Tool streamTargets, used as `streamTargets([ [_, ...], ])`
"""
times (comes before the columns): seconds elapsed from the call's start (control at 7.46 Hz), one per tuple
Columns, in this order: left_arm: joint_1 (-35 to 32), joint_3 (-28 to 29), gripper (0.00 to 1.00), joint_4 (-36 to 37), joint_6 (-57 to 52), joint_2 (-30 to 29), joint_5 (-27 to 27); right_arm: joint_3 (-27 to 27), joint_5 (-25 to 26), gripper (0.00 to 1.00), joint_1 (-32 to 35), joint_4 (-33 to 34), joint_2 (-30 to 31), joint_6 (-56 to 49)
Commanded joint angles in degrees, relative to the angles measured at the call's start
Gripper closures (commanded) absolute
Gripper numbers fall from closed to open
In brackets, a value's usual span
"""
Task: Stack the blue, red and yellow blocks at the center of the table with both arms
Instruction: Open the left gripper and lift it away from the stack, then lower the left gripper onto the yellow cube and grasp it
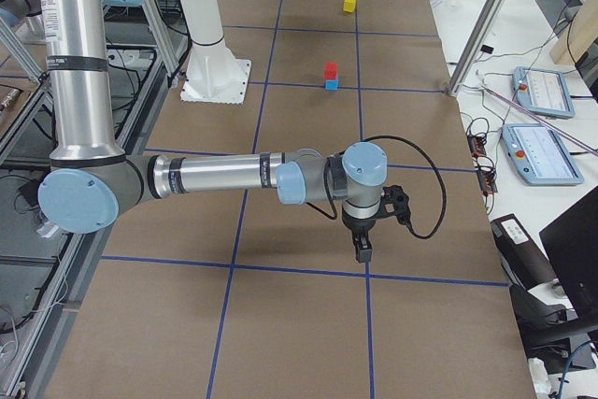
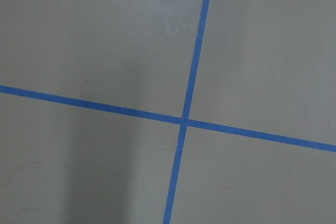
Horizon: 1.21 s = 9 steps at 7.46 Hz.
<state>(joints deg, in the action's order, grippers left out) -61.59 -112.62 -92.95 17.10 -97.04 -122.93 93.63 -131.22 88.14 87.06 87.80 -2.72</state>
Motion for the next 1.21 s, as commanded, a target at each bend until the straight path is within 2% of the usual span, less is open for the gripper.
streamTargets([
  [0.0, -2.2, 3.3, 0.0, -14.9, -1.3, 10.6, -2.2, 0.1, 0.0, 0.0, -0.1, -0.1, 0.0, 0.0],
  [0.13, -2.1, 9.6, 0.0, -24.0, 1.3, 11.1, -2.2, 0.1, -0.1, 0.0, -0.1, -0.1, -0.1, 0.0],
  [0.27, -1.6, 14.5, 0.0, -32.1, 9.4, 10.6, -2.0, 0.1, -0.1, 0.0, 0.0, -0.1, 0.0, 0.0],
  [0.4, -1.4, 18.4, 0.0, -38.3, 12.1, 10.4, -1.9, 0.1, -0.1, 0.0, -0.1, -0.1, -0.1, 0.0],
  [0.54, -1.2, 21.9, 0.0, -41.2, 12.2, 10.2, -1.9, 0.0, 0.0, 0.0, -0.1, -2.0, 0.1, 0.3],
  [0.8, -0.9, 23.9, 0.0, -41.0, 13.1, 8.1, -1.4, 0.0, 0.0, 0.0, -0.1, -2.4, 0.2, 0.4],
  [1.07, -0.5, 30.8, 0.0, -41.0, 13.5, -0.4, -1.1, 0.0, 0.0, 0.0, -0.1, -2.4, 0.2, 0.3],
])
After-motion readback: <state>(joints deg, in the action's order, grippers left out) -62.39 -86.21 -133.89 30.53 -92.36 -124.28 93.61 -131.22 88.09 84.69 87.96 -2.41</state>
